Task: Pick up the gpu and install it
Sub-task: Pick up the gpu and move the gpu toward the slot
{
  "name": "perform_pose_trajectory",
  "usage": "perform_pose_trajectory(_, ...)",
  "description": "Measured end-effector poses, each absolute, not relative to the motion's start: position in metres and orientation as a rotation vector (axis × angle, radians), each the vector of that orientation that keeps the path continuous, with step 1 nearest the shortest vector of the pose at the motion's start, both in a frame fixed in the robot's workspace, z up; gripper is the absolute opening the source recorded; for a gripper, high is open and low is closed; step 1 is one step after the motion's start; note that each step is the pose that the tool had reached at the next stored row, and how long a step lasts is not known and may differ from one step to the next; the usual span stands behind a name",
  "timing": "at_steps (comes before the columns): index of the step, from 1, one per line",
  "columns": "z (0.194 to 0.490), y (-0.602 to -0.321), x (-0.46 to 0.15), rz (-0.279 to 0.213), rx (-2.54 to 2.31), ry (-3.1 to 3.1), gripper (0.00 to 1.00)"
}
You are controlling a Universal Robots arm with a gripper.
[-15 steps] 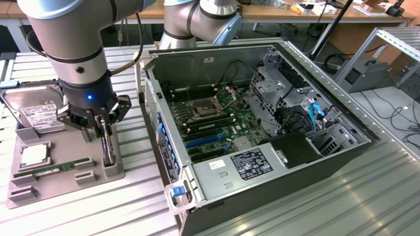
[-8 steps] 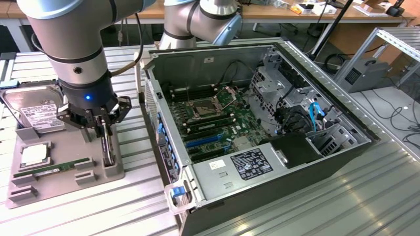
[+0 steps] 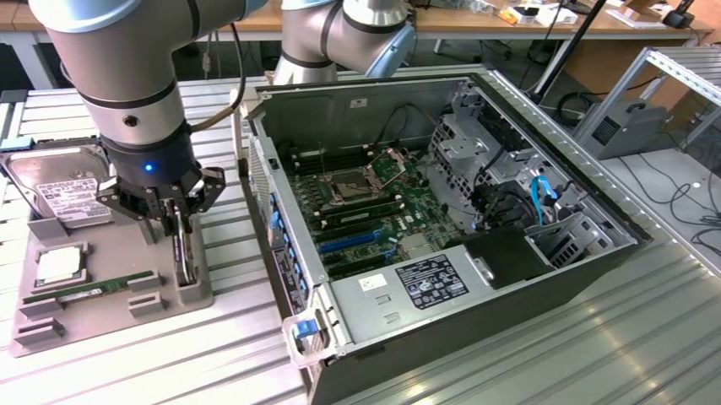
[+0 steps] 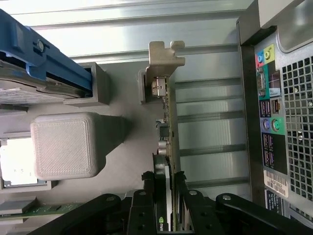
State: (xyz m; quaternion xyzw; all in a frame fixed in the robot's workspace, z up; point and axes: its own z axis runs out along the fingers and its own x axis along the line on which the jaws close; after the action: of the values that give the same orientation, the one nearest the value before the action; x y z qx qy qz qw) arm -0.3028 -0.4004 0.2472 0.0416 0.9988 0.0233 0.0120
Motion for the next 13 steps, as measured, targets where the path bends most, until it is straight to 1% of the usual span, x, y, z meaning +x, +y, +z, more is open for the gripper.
perform_pose_trajectory(13, 0.2561, -0.4004, -0.3028, 0.084, 0.129, 3.114, 0.27)
